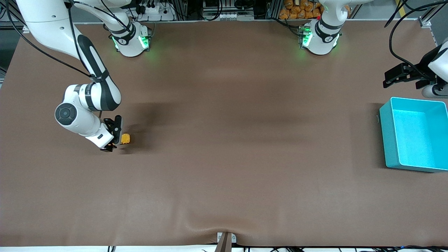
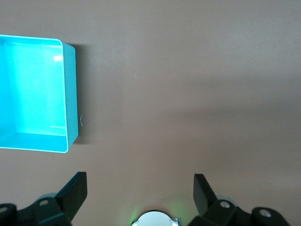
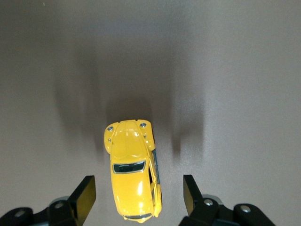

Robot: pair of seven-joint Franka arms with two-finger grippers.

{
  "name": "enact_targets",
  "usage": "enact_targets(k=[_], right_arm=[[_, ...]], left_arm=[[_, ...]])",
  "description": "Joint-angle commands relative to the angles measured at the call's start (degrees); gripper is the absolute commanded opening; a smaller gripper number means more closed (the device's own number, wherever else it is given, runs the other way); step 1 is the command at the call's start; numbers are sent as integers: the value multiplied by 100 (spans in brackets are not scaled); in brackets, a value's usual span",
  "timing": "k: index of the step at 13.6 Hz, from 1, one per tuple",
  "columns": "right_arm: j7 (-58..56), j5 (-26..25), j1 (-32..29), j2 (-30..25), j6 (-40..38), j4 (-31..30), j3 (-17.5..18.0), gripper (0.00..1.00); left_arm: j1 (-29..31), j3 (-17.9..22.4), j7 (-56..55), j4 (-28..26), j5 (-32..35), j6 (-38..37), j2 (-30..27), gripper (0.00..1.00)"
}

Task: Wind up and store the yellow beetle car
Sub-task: 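Close the right gripper on the yellow car's body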

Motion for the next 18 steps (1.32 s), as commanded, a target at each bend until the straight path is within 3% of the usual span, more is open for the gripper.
enact_targets(k=[1, 7, 14, 18], right_arm=[[-82, -78, 3, -12, 162, -160, -6, 80], [-91, -78, -6, 67, 232, -195, -6, 61], [-109, -78, -41, 85, 224, -186, 3, 27], [-108, -78, -102, 155, 224, -151, -6, 20]], left_arm=[[-83, 20, -56, 31, 120, -44, 23, 100], [-75, 20, -56, 40, 120, -44, 49, 100], [-75, 29, -56, 22, 120, -44, 76, 100], [-66, 29, -56, 22, 120, -44, 67, 100]])
